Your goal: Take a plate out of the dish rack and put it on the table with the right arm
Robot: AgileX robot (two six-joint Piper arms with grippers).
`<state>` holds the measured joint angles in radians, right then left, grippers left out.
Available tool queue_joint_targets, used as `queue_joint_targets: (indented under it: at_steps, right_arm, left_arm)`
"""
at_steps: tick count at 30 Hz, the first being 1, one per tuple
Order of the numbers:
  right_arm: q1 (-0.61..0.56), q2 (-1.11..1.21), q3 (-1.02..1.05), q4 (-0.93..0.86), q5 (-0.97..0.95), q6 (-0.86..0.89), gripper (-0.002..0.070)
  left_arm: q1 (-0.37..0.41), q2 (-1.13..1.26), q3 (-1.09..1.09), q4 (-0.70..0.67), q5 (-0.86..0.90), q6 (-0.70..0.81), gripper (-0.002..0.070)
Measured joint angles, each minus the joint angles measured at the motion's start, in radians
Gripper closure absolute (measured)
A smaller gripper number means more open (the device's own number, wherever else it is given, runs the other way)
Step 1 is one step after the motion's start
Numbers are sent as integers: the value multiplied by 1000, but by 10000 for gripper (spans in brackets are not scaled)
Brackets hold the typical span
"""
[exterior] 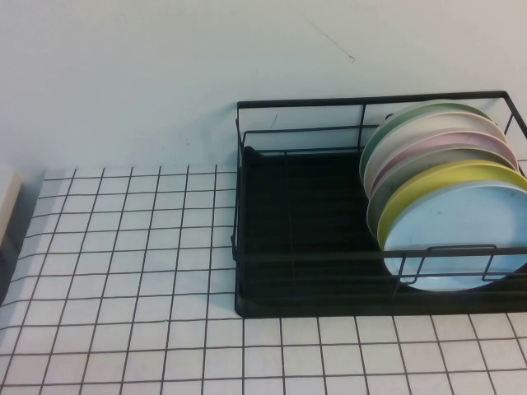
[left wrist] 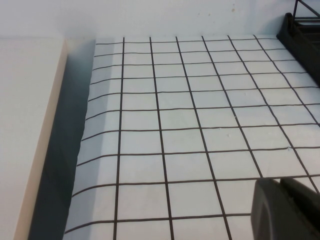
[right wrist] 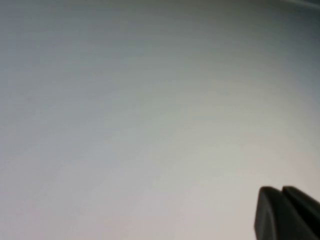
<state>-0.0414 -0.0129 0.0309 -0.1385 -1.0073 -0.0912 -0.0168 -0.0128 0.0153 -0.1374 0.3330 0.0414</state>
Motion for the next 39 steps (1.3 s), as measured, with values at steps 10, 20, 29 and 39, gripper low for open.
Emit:
queue_joint_targets:
  at_steps: [10, 20, 29, 39]
  right_arm:
    - [0, 0, 0, 11, -169, 0, 679]
    - [0, 0, -113, 38, 219, 201, 679]
    - [0, 22, -413, -12, 991, 211, 679]
    - [0, 206, -572, 90, 1549, 59, 679]
  left_arm:
    - [0, 0, 0, 0, 0, 4, 678]
    - [0, 0, 0, 0, 0, 2, 678]
    - [0, 0, 0, 0, 0, 2, 678]
    - [0, 0, 0, 0, 0, 2, 678]
